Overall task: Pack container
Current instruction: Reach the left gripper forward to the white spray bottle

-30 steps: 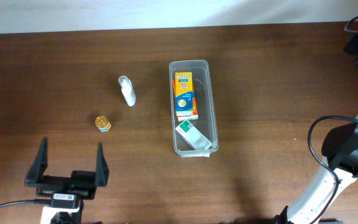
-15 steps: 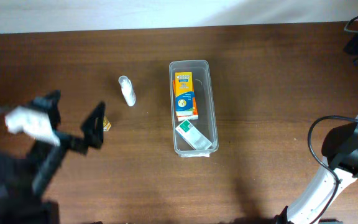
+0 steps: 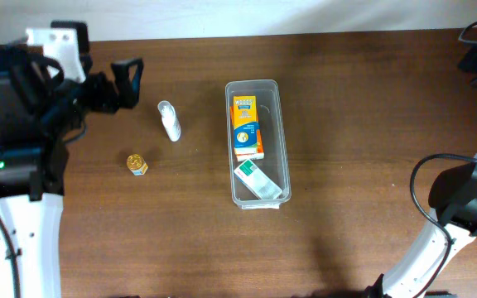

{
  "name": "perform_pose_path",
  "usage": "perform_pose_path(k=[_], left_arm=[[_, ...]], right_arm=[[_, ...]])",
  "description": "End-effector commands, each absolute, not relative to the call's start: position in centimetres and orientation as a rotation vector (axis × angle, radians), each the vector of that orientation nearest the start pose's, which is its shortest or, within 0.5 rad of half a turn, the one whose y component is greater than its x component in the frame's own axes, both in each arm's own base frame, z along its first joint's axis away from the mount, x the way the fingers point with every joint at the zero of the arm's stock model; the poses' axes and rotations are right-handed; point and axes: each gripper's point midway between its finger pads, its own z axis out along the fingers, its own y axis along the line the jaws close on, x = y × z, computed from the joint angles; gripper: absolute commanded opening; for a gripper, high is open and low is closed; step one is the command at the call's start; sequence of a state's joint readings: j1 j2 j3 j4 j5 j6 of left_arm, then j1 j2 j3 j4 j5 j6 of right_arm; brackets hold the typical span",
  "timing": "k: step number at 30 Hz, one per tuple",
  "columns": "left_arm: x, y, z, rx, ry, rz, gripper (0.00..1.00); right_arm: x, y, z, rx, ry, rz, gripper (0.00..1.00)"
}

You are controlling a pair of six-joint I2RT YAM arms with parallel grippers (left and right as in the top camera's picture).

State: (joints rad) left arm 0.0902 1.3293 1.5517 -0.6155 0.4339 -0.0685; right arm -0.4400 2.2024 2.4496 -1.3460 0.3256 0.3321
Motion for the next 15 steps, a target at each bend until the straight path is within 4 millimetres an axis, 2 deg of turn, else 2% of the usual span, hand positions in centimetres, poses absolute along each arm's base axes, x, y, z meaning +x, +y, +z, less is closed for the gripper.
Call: perform_pose_path(k=[1, 4, 7, 11, 15], left_arm=[[41.4, -3.4, 41.7, 0.151, 1.856, -0.362, 1.0], [42.0, -3.9, 42.6, 0.178, 1.818, -0.373, 1.0], [42.4, -3.7, 42.3, 0.147, 1.846, -0.333, 1.0], [43.0, -3.4, 40.5, 0.066, 1.954, -0.201, 0.99], [43.9, -5.0, 37.6, 0.074, 2.086, -0.157, 0.99]], right_arm=[[43.2, -27.0, 22.9, 1.104, 2.425, -0.498, 0.99], [43.2, -27.0, 22.9, 1.104, 2.425, -0.499, 0.98], [43.2, -27.0, 22.9, 1.104, 2.425, -0.498, 0.98], [43.2, -27.0, 22.9, 1.104, 2.425, -0.498, 0.98], [43.2, -27.0, 22.9, 1.104, 2.425, -0.498, 0.98]])
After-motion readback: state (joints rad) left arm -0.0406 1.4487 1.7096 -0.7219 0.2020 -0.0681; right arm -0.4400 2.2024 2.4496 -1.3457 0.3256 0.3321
